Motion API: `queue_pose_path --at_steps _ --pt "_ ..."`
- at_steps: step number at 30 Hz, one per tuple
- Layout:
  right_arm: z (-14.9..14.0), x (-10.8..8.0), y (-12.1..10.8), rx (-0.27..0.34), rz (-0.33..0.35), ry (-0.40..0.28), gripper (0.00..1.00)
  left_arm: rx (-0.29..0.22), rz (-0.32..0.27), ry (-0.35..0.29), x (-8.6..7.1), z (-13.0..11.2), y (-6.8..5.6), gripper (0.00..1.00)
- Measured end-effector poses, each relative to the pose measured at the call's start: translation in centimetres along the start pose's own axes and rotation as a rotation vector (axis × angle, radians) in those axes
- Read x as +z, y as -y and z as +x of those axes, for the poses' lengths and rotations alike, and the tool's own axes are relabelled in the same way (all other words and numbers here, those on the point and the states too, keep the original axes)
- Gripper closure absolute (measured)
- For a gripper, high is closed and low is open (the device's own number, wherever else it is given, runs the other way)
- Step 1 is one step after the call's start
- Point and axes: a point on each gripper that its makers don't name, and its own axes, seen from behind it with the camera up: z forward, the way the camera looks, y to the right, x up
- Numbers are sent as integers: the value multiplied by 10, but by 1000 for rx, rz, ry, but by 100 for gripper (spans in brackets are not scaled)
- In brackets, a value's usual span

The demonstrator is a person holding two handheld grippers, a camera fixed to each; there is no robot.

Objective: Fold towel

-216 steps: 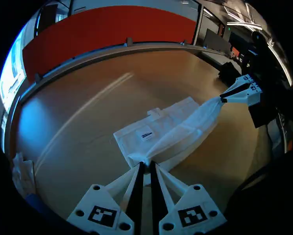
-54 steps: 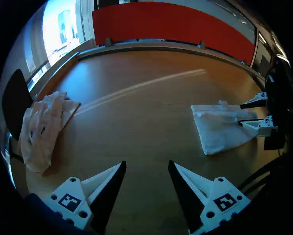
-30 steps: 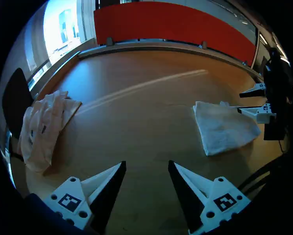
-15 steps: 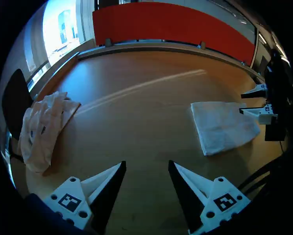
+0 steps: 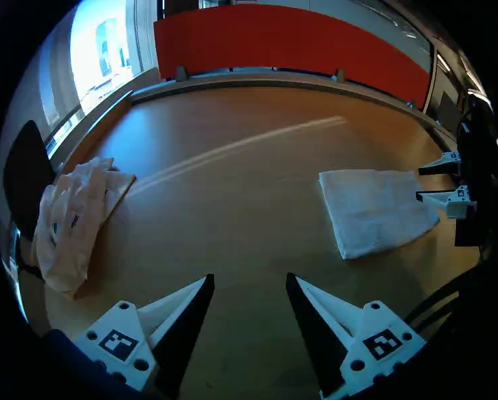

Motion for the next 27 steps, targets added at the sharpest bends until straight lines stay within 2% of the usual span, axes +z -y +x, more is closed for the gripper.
queue_pose_path --at_steps 12,27 --pt "-41 -24 -3 31 -10 30 0 8 -7 -3 -5 -2 -4 21" --pt "-93 -51 -5 30 0 100 0 12 -5 -1 -8 -5 -3 21"
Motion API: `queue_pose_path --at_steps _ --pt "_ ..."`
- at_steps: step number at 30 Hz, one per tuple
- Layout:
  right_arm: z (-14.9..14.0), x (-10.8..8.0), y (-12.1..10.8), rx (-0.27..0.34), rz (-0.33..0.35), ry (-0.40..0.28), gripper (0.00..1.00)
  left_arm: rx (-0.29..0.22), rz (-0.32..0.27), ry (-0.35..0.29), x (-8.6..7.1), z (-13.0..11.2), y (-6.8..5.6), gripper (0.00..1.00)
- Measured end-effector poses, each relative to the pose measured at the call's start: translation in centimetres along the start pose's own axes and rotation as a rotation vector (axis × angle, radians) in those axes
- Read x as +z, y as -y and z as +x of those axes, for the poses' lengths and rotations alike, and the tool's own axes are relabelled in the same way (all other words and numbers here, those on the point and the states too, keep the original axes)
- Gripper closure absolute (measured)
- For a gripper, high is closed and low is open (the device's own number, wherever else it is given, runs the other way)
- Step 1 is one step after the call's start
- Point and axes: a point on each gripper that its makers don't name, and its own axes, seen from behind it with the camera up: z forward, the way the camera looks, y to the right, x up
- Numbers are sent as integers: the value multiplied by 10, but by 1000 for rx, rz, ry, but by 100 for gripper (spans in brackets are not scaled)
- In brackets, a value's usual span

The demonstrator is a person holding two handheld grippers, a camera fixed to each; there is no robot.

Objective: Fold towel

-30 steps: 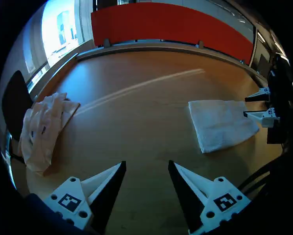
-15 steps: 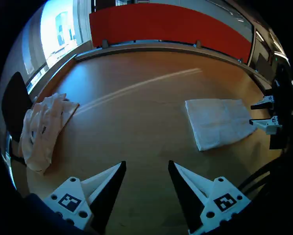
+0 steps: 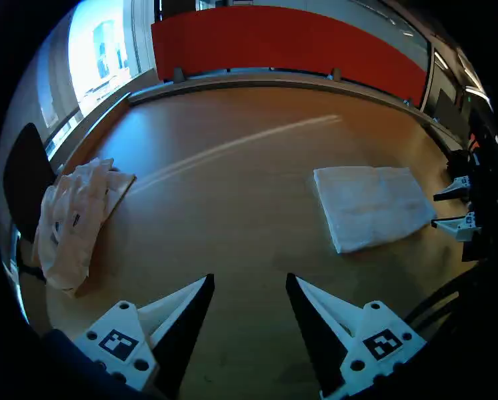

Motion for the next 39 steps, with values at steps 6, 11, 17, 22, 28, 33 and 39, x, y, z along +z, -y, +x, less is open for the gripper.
queue_pose_path --at_steps 6,11,17,22,28,33,39 --pt "-13 -1 1 11 24 26 6 0 -1 -1 -1 0 0 21" --pt "-19 0 4 15 44 50 25 0 0 1 -2 -2 0 21" --pt "-24 1 9 38 74 70 49 -3 1 0 -3 -3 1 21" --pt "-24 1 5 57 69 69 75 -1 2 0 -4 -3 2 21" --pt "-22 1 5 36 67 54 89 0 -1 -1 -5 -3 1 21" --pt "-18 1 8 23 64 39 93 4 -1 1 -4 -4 0 21" --pt "-14 0 9 39 68 26 95 7 -3 -2 -4 -2 -2 21"
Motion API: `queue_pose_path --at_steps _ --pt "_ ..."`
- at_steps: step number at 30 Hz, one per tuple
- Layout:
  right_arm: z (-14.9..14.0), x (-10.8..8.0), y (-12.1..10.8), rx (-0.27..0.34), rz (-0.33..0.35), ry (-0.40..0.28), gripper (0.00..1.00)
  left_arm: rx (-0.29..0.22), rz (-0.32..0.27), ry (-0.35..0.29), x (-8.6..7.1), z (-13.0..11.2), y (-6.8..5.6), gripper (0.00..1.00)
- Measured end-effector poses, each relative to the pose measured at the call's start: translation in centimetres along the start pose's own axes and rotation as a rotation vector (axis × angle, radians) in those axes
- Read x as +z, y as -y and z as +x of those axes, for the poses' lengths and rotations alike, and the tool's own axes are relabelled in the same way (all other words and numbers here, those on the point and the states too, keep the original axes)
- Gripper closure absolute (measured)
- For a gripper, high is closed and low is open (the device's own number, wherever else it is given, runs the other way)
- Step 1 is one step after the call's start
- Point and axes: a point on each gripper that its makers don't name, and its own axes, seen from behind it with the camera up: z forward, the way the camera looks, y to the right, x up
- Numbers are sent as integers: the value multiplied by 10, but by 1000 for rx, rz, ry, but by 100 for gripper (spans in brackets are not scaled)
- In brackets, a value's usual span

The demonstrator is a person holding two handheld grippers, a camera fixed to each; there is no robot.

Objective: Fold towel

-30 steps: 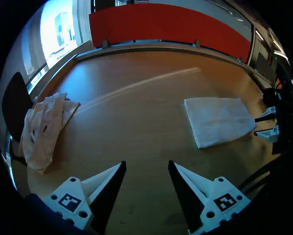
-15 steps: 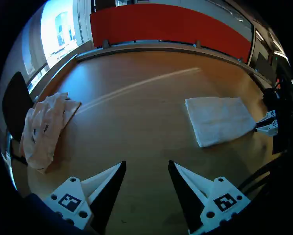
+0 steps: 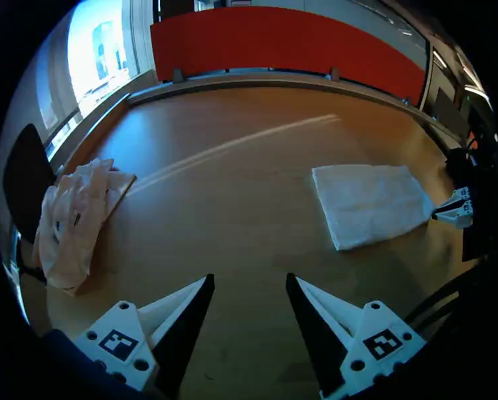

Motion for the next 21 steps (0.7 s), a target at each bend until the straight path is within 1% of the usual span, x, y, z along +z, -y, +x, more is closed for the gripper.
queue_pose_path --at_steps 3,9,15,21 --pt "2 -2 1 2 2 -9 95 1 0 -1 0 1 0 21" --pt "14 -13 -1 -23 -19 -36 95 1 2 0 -1 0 2 21" --pt "39 -28 -3 -45 -39 -86 95 0 5 -1 -3 -1 4 21" --pt "67 -42 -1 -83 -44 -130 95 -1 6 -3 -5 -1 4 21"
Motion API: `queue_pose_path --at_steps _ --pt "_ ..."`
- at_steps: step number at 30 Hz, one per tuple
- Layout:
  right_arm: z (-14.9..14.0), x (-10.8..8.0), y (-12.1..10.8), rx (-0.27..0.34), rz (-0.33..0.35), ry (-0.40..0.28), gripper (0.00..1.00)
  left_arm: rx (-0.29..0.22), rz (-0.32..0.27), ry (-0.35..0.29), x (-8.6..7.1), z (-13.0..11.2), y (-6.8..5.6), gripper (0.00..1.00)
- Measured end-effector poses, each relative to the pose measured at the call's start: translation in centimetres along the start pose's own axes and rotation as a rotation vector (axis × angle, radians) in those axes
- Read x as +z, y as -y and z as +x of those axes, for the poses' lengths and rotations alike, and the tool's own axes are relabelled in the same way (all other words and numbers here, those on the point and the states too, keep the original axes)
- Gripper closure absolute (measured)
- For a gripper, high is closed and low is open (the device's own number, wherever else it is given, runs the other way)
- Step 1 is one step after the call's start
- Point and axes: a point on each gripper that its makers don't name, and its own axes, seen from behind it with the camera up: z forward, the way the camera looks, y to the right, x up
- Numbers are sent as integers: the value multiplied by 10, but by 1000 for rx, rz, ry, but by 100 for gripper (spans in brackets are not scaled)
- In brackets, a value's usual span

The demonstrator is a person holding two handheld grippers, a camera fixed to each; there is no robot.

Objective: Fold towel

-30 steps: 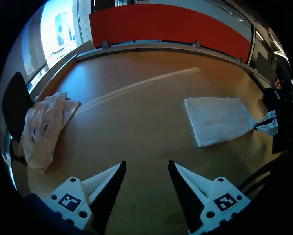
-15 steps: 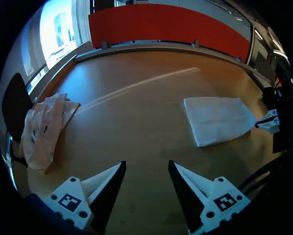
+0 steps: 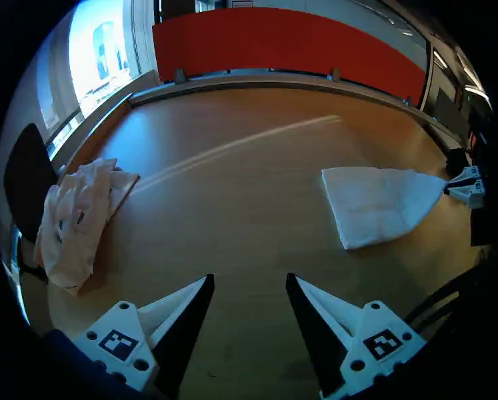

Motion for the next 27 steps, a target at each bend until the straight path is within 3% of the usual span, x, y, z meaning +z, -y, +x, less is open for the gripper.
queue_pose_path --at_steps 10,27 --pt "45 -17 -3 -62 -5 -58 95 1 -2 -5 -3 1 -1 21" --pt "74 -38 -16 -100 -30 -99 95 2 -7 -10 -5 2 -6 21"
